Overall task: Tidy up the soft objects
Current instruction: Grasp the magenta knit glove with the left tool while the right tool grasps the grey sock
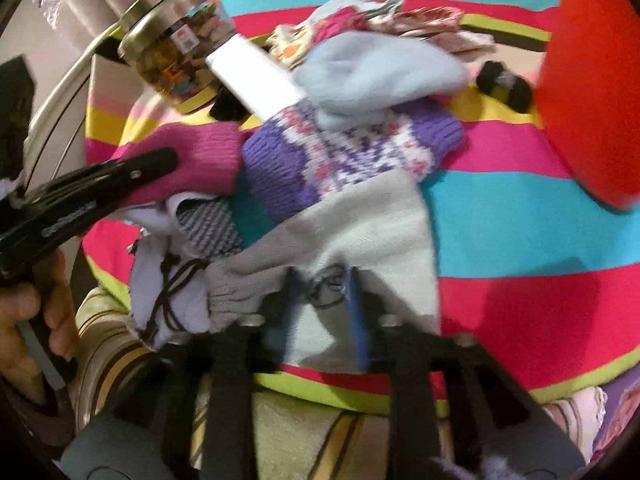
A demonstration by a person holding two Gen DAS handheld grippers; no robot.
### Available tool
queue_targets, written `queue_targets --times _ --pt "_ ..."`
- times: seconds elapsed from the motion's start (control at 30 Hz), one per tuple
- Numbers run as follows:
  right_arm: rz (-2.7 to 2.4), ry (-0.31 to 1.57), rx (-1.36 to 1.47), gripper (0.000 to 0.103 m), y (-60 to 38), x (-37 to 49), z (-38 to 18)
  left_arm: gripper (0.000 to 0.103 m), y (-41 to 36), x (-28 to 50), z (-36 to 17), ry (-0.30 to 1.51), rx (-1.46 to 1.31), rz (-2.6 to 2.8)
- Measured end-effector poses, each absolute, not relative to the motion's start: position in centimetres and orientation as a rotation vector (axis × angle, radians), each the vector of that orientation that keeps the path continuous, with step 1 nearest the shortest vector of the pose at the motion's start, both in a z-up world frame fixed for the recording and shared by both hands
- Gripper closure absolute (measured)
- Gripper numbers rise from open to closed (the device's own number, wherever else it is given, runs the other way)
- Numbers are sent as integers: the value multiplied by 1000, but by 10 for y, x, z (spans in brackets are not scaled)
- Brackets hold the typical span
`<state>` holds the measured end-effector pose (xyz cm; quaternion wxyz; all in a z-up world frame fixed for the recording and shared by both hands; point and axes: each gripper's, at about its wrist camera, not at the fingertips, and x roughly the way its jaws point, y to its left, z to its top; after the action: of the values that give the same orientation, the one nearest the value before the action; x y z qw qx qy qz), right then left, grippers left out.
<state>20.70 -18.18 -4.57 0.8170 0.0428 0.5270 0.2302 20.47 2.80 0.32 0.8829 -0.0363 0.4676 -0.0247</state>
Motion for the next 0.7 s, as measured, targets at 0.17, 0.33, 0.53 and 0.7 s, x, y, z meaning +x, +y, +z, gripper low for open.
queue_targets --times 0.17,0.33,0.53,0.7 --pt "402 1153 95 15 -184 215 -47 88 36 185 14 902 -159 -61" --pt "382 1169 47 10 -167 228 -46 89 40 184 18 863 -200 -76" --pt "386 1170 -37 4 -141 236 -47 89 50 181 18 826 -257 -63" --pt "398 1130 -133 54 -129 223 -38 90 56 175 22 791 -281 -42"
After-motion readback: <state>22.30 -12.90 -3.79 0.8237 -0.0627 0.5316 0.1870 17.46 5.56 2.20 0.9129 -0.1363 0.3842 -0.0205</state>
